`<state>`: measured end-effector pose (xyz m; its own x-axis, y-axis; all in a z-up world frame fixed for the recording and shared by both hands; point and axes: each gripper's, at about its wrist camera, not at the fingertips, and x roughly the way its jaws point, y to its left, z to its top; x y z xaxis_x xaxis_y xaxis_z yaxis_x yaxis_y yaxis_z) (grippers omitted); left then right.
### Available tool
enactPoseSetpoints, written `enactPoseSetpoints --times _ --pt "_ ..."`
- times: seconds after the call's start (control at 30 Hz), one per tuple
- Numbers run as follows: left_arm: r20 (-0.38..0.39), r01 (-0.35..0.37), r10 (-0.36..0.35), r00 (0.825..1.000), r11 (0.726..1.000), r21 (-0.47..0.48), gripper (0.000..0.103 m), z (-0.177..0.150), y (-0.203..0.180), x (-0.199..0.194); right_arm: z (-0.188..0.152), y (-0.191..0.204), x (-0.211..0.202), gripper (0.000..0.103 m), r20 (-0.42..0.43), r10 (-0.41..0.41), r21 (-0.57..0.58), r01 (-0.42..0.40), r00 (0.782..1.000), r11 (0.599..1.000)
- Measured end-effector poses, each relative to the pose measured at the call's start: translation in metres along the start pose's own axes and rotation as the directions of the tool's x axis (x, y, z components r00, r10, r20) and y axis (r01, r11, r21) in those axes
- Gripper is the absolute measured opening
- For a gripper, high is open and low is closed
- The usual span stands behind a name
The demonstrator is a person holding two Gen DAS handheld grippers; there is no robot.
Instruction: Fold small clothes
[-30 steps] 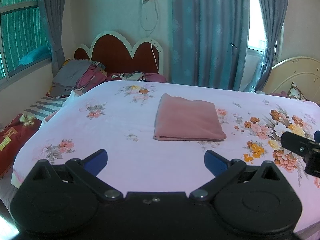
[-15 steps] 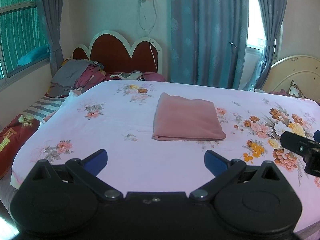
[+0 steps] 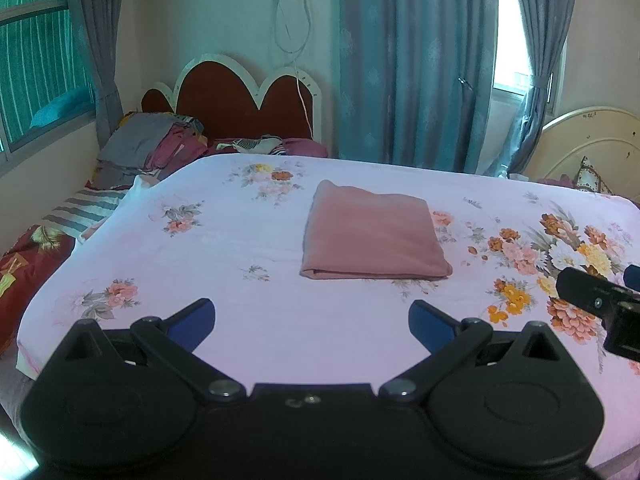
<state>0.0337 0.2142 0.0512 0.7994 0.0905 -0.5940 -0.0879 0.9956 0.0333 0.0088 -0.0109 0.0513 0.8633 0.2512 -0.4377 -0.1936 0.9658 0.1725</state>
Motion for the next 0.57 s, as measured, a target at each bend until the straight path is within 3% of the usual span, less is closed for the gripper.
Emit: enactPoseSetpoints --times 0.3,0.47,0.57 --pt "-0.017 0.023 -0.023 1.000 1.000 0.009 0.103 0.005 -0.001 0.022 0.003 -0.003 0.020 0.103 -0.024 0.003 0.005 -0.003 1.000 1.000" --pt "0.069 0.050 -0.051 0.996 0.999 0.011 0.102 0.008 -0.001 0.035 0.004 -0.008 0.041 0.103 -0.045 -0.007 0.008 0.007 0.999 1.000" --pt "0.061 0.040 -0.042 0.997 0.999 0.036 0.103 0.019 0.000 0.059 0.002 -0.014 0.057 0.103 -0.069 -0.031 0.012 0.032 0.997 0.999"
